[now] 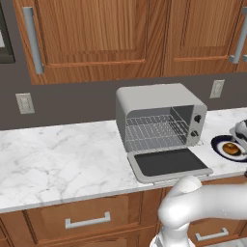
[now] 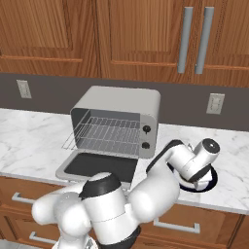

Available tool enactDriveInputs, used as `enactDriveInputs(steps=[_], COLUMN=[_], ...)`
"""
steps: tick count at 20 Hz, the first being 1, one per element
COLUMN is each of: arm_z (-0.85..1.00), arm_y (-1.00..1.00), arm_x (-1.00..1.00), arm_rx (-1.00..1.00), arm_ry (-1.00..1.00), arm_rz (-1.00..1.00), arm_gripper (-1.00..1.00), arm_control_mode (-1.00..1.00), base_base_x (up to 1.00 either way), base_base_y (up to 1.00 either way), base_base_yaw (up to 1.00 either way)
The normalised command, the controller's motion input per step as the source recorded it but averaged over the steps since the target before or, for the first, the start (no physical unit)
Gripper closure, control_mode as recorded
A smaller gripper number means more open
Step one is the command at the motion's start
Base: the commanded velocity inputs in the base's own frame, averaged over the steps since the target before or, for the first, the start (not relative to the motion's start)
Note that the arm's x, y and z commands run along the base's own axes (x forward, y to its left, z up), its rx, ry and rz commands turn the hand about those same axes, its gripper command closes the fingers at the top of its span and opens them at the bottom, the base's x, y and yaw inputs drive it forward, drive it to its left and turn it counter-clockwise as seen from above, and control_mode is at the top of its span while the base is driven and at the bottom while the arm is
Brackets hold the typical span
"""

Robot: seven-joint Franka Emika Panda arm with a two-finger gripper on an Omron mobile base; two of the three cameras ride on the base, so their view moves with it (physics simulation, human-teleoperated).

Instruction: Pick up the bagel from the plate, place it on the toaster oven rack, close the door, and set the timer.

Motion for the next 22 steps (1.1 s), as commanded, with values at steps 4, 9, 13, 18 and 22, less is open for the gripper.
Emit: enactDriveInputs(steps=[4,9,13,18,22], arm_z=[-0.08,0.0,0.0,-0.02,-0.04], arm_y=[-0.08,0.0,0.0,0.0,0.0], arm_x=[0.0,0.0,0.03,0.06,0.15], arm_rx=[0.0,0.01,0.01,0.01,0.0], arm_ry=[0.0,0.0,0.0,0.0,0.01], arm_rz=[-0.04,-0.02,0.0,0.0,0.0], arm_gripper=[-1.0,-1.0,-1.0,-1.0,-1.0], arm_control_mode=[-1.0,-1.0,-1.0,-1.0,-1.0], base_base_x=[0.0,0.0,0.0,0.0,0.0], base_base_y=[0.0,0.0,0.0,0.0,0.0], base_base_yaw=[0.0,0.0,0.0,0.0,0.0])
